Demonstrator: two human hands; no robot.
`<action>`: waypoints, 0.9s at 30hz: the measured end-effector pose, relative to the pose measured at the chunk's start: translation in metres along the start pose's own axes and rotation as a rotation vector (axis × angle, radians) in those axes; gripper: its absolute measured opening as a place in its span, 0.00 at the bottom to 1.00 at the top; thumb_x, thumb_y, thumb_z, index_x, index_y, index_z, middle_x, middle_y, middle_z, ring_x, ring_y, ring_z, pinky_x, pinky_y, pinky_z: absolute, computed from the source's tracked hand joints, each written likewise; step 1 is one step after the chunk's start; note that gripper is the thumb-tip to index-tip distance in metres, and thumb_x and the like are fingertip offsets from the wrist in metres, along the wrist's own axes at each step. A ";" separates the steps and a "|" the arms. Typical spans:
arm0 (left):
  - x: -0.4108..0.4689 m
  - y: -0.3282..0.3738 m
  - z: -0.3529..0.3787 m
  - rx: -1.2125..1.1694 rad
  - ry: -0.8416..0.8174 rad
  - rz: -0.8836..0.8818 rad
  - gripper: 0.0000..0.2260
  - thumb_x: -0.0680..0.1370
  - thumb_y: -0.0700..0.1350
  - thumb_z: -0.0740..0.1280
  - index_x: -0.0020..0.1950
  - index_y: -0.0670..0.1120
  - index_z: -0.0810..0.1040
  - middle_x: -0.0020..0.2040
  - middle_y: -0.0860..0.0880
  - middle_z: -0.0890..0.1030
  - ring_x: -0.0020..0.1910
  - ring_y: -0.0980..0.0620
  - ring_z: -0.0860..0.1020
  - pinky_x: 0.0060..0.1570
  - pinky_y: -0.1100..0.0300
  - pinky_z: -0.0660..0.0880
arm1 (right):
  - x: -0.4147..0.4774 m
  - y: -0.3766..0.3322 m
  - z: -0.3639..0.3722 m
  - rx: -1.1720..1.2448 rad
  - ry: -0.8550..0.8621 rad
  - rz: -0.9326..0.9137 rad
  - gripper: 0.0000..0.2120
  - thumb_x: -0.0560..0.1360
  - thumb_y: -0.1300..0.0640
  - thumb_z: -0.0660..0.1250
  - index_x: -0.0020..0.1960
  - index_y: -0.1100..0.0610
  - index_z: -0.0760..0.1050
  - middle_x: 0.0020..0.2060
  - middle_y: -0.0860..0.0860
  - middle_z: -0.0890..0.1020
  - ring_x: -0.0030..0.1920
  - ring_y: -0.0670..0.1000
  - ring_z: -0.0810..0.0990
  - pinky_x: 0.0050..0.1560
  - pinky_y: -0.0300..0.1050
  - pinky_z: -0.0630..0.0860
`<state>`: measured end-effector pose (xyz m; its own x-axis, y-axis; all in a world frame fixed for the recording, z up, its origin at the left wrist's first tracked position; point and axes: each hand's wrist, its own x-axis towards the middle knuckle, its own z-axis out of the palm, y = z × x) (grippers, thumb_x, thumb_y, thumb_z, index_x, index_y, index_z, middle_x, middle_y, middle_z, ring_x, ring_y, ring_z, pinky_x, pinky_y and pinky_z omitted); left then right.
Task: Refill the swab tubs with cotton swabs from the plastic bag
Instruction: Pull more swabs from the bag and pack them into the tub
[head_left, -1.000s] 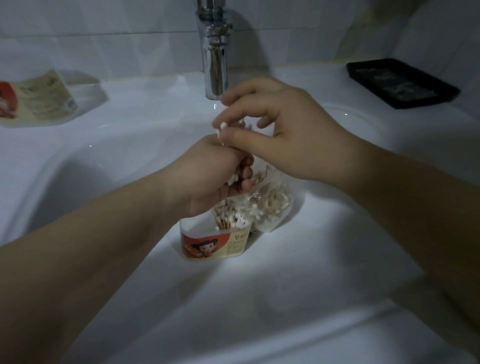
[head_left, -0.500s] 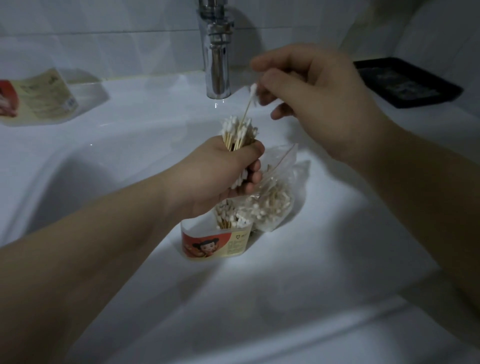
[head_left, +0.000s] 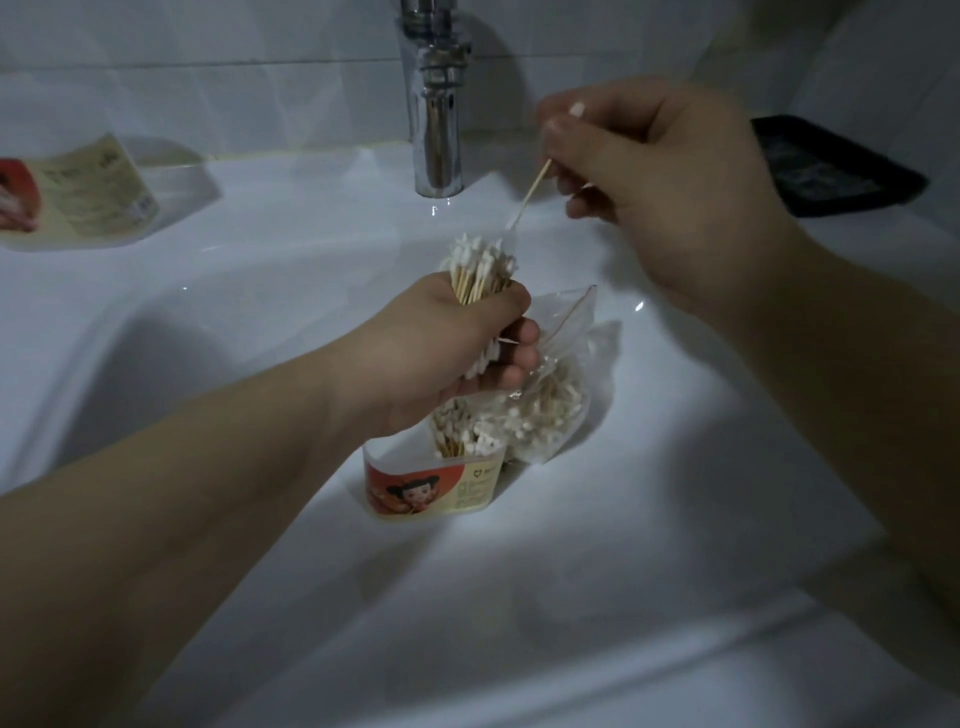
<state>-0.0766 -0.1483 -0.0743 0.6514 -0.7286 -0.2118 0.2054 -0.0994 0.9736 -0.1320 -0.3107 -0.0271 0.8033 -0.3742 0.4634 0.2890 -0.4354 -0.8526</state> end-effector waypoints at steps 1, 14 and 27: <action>0.000 0.000 0.000 -0.025 0.008 0.002 0.09 0.85 0.43 0.63 0.48 0.41 0.76 0.39 0.47 0.81 0.35 0.51 0.80 0.36 0.61 0.80 | 0.001 0.000 -0.003 -0.038 0.007 0.019 0.07 0.78 0.58 0.72 0.55 0.54 0.83 0.38 0.47 0.86 0.38 0.44 0.83 0.43 0.44 0.81; 0.001 0.005 0.002 -0.153 0.047 0.030 0.04 0.83 0.45 0.65 0.53 0.45 0.77 0.34 0.50 0.74 0.31 0.55 0.74 0.33 0.63 0.76 | -0.004 0.008 0.006 -0.324 -0.191 0.137 0.03 0.76 0.52 0.73 0.47 0.48 0.86 0.38 0.45 0.87 0.42 0.44 0.86 0.40 0.40 0.79; 0.006 0.006 -0.004 -0.102 0.214 0.111 0.07 0.82 0.48 0.67 0.47 0.46 0.74 0.32 0.52 0.74 0.29 0.55 0.75 0.32 0.61 0.74 | -0.017 0.002 0.012 -0.988 -0.878 0.123 0.20 0.73 0.62 0.65 0.56 0.40 0.84 0.47 0.40 0.84 0.49 0.47 0.83 0.57 0.48 0.80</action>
<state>-0.0684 -0.1499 -0.0698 0.8116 -0.5699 -0.1281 0.1897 0.0496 0.9806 -0.1390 -0.2954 -0.0394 0.9722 0.0334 -0.2316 -0.0070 -0.9852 -0.1714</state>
